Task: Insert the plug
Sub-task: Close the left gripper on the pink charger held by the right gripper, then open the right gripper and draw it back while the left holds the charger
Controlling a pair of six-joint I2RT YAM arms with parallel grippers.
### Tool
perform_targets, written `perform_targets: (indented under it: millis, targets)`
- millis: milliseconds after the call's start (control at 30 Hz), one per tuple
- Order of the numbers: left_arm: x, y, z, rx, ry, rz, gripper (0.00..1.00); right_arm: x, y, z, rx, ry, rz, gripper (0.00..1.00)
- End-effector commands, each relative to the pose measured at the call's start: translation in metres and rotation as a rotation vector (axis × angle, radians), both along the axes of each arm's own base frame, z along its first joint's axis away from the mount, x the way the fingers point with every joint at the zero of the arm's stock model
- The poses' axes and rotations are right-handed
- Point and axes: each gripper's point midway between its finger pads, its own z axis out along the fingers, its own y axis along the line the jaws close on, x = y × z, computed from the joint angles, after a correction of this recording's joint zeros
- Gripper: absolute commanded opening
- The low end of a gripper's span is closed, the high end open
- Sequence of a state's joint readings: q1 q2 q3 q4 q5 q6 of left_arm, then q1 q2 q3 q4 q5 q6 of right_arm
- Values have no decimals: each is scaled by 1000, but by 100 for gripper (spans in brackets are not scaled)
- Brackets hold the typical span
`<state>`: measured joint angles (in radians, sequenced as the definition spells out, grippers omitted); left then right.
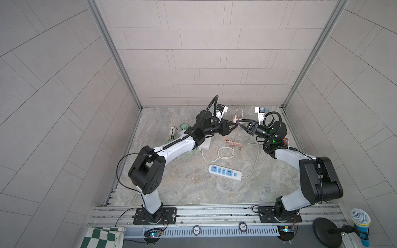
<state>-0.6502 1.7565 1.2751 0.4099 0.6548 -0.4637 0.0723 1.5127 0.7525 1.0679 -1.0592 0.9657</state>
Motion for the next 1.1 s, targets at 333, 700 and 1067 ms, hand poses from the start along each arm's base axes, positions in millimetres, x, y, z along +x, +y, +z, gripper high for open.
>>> perform_targets:
  millis: [333,700,1067]
  targets:
    - [-29,-26,30,-78,-68,-192,38,-9,15,20,38,-62,76,22]
    - [-27,-26,28,-38,-82,-185,8,-13,16,21,46,-54,95,32]
    - [-25,-20,15,30,-103,-156,0,-7,11,9,-20,-14,25,48]
